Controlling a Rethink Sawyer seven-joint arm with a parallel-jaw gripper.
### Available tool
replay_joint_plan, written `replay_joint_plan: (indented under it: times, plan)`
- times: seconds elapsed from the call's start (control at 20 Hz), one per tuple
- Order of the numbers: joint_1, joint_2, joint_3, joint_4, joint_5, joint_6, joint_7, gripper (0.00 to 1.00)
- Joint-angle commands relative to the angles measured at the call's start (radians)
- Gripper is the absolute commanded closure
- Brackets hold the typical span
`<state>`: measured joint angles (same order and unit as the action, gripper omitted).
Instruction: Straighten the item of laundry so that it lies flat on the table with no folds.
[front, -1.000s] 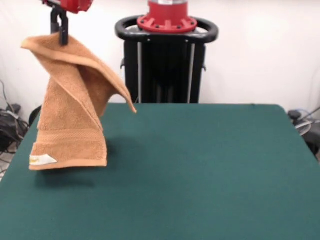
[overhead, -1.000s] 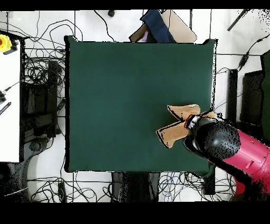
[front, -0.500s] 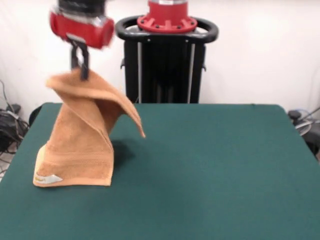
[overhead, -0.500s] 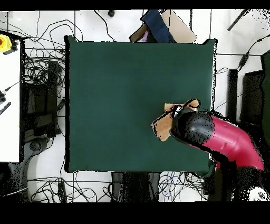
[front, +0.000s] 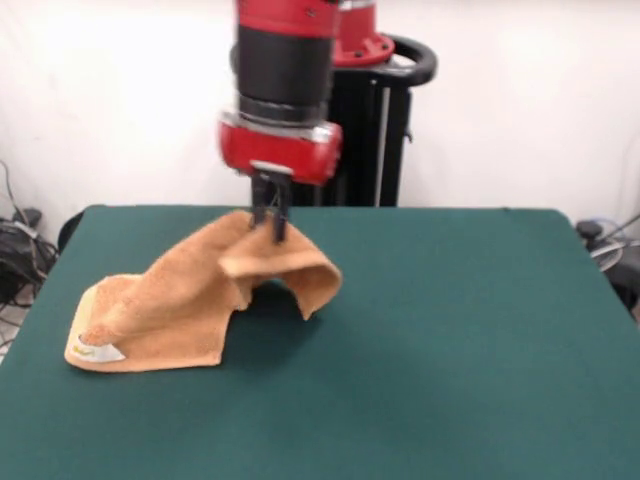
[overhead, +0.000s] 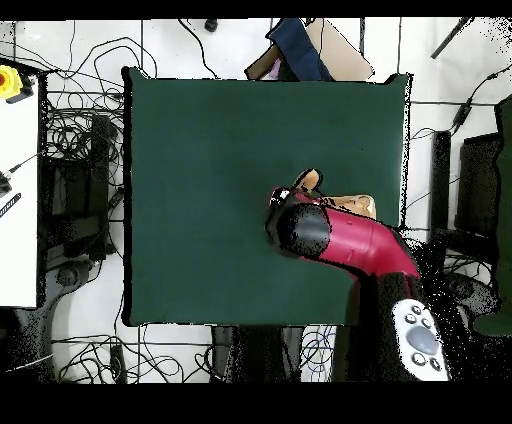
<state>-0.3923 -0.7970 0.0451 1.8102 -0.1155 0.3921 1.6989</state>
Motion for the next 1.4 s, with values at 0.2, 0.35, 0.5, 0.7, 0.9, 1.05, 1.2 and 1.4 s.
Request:
replay_joint_plan:
  times: [0.2,0.35,0.5,0.7,0.9,1.05,1.2,1.4]
  plan:
    - [0.024,0.029,0.16,0.206,0.11,-0.041,0.193,1.0]
    - [0.041,0.051,0.168,0.217,0.126,-0.076,0.213,1.0]
    - [0.028,0.061,0.217,0.242,0.153,-0.093,0.206,1.0]
    - [0.068,-0.006,0.224,0.289,0.216,-0.045,0.25,1.0]
    - [0.13,-0.055,0.19,0.308,0.261,-0.016,0.285,1.0]
    - [0.163,-0.056,0.171,0.305,0.29,-0.017,0.29,1.0]
    - [0.185,-0.072,0.172,0.319,0.33,-0.014,0.294,1.0]
    - [0.25,-0.127,0.107,0.315,0.357,0.051,0.313,1.0]
